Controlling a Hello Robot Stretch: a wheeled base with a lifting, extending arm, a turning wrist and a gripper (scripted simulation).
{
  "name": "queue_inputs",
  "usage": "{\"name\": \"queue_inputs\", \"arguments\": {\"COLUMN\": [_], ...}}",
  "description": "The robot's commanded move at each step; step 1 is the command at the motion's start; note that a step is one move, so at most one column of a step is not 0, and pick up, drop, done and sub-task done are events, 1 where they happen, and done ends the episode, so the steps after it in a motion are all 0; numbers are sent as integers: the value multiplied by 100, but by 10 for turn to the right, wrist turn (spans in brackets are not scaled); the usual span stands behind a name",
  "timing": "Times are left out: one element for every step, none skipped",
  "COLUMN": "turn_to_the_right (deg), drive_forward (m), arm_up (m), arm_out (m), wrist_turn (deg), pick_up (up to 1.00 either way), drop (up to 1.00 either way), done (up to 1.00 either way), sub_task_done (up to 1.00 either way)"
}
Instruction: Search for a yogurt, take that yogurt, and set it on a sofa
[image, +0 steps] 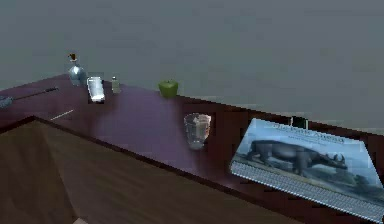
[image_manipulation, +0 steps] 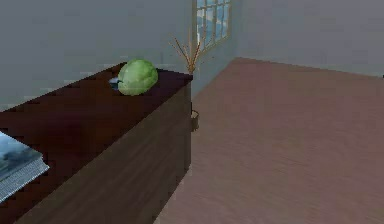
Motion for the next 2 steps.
{"name": "queue_inputs", "arguments": {"turn_to_the_right": [150,0], "drive_forward": [0,25], "arm_up": [0,0], "arm_out": [0,0], "wrist_turn": [0,0], "pick_up": [0,0], "drop": [0,0], "done": [0,0], "sub_task_done": [0,0]}}
